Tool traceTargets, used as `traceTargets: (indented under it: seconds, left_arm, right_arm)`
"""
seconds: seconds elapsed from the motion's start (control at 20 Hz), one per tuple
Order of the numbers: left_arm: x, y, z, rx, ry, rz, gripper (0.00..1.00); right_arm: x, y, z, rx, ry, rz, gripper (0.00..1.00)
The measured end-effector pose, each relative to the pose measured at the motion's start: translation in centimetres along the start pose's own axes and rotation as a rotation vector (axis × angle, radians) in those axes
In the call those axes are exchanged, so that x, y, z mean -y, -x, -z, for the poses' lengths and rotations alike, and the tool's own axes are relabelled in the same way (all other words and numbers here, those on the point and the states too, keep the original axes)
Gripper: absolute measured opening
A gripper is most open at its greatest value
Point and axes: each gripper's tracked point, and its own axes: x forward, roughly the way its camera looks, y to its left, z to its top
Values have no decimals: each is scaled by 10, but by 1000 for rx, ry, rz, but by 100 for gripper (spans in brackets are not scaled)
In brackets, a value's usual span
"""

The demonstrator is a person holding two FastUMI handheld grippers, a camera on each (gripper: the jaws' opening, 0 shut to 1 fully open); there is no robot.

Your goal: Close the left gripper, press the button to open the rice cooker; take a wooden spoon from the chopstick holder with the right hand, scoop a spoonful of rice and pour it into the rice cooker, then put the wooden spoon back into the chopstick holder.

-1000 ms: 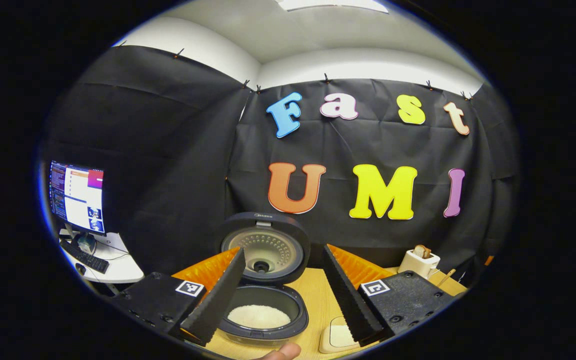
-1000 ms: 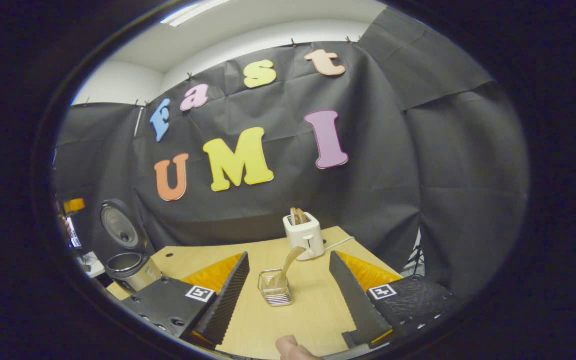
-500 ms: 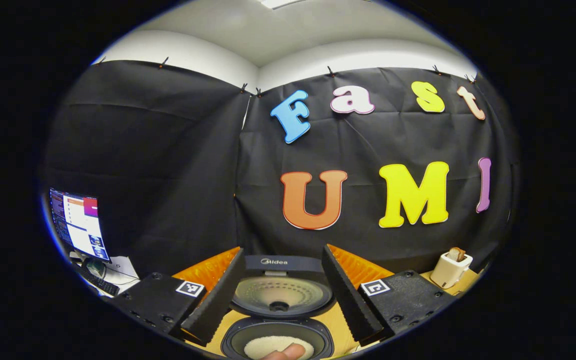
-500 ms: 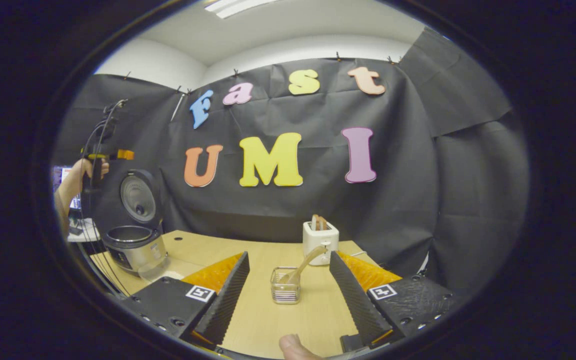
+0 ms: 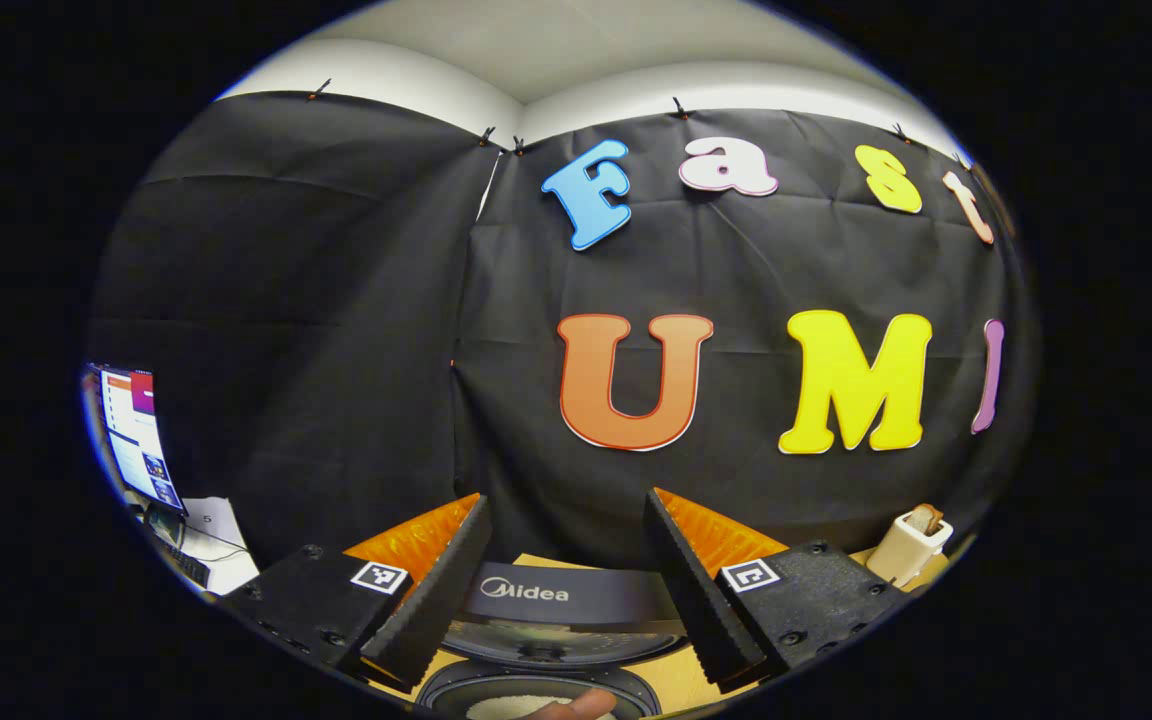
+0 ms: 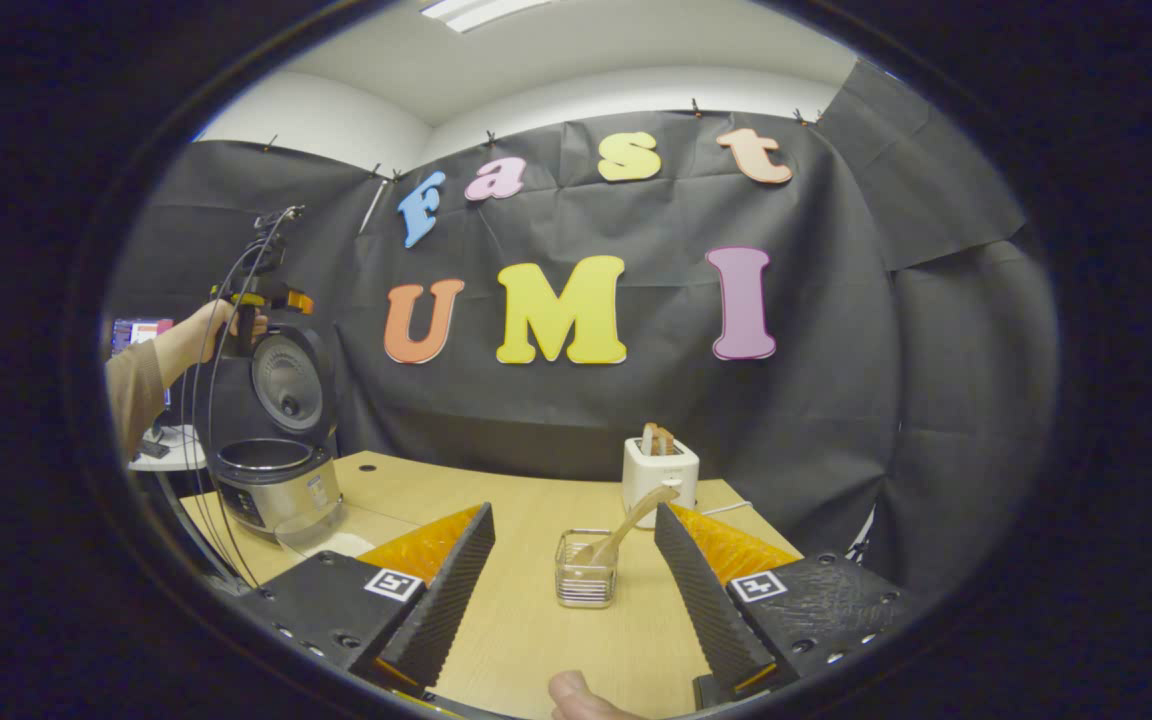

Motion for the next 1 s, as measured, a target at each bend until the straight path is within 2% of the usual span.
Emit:
traceTargets:
  seconds: [0.2, 0.35, 0.45, 0.55, 0.6, 0.7, 1.0]
  left_arm:
    - [-2, -12, -5, 35, 18, 9, 100]
    - [-6, -20, -7, 62, 36, 5, 97]
    - [-9, -25, -7, 67, 44, 2, 100]
    - [-7, -29, -3, 59, 51, 2, 98]
    - [-6, -29, -1, 47, 48, 5, 97]
    - [-6, -30, 7, 27, 34, 10, 98]
    - [-8, -22, 13, 25, -83, -33, 98]
  right_arm:
    - [7, -3, 2, -12, -39, 4, 95]
    - [6, -5, 4, -21, -47, 3, 94]
    - [5, -6, 6, -25, -56, -1, 94]
    - [6, -5, 9, -38, -58, 3, 94]
    - [5, -5, 5, -30, -59, 1, 92]
    - [7, -4, 3, -21, -58, 9, 97]
    - [5, -2, 3, -22, -59, 2, 92]
